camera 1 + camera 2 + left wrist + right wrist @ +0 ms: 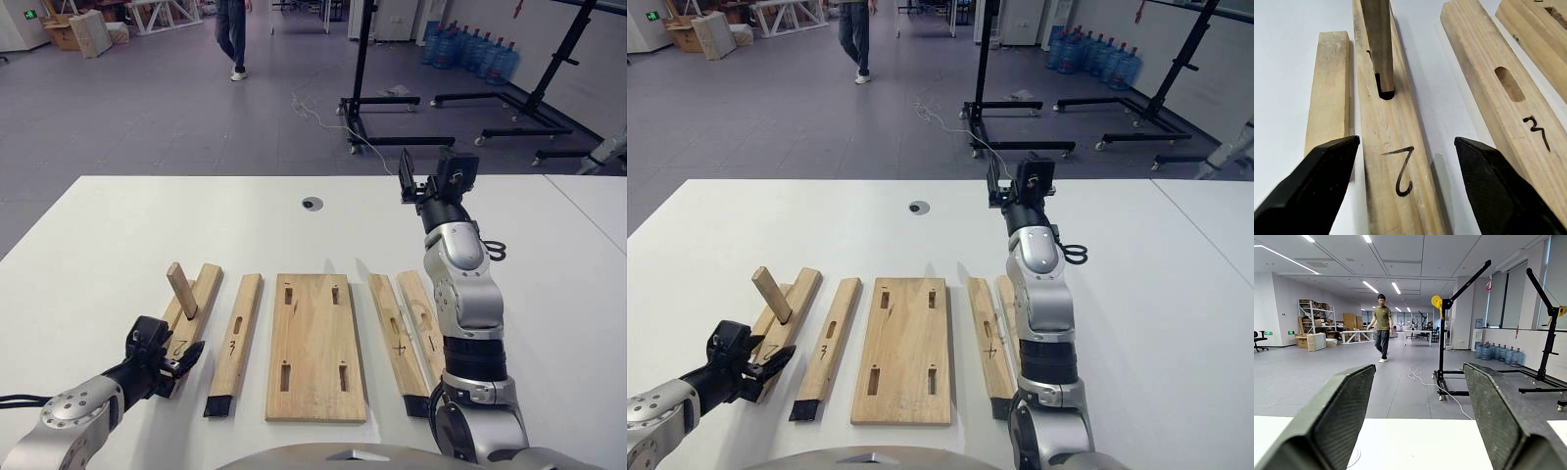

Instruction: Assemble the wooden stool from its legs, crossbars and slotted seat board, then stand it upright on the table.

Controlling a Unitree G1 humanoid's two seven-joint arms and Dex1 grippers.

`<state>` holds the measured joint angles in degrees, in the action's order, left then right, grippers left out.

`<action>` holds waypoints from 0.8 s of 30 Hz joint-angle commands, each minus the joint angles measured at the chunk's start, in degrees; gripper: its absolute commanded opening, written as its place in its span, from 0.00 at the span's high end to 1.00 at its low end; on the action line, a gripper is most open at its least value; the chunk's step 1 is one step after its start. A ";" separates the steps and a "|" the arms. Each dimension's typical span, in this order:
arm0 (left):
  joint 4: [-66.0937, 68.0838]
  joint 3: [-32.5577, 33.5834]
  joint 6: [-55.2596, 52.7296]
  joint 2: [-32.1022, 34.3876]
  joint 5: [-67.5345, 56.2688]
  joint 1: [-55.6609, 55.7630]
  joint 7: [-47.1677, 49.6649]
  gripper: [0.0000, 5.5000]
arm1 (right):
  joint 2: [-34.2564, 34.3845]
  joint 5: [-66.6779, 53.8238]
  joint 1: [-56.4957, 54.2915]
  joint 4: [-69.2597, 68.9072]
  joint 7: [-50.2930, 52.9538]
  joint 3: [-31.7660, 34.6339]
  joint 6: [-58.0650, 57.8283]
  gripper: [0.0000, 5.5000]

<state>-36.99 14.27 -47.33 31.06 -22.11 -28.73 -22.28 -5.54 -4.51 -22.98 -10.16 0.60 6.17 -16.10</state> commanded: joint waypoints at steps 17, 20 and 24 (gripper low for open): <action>2.54 -1.49 -3.62 -1.93 0.44 1.01 1.95 0.63 | -0.46 0.18 -0.40 -0.81 -0.67 -0.49 -0.96 0.40; 2.64 2.97 -6.04 -4.43 -4.02 6.09 2.90 0.63 | -0.66 0.22 -0.97 -0.12 -0.85 -0.38 -0.57 0.40; 4.29 7.47 -7.78 -2.33 -8.71 19.77 2.33 0.63 | -1.60 -2.60 -2.73 2.43 -4.35 0.55 0.50 0.40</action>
<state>-33.22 20.18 -54.22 27.08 -28.97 -14.14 -19.77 -6.40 -4.79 -24.00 -8.82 -1.36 6.40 -15.86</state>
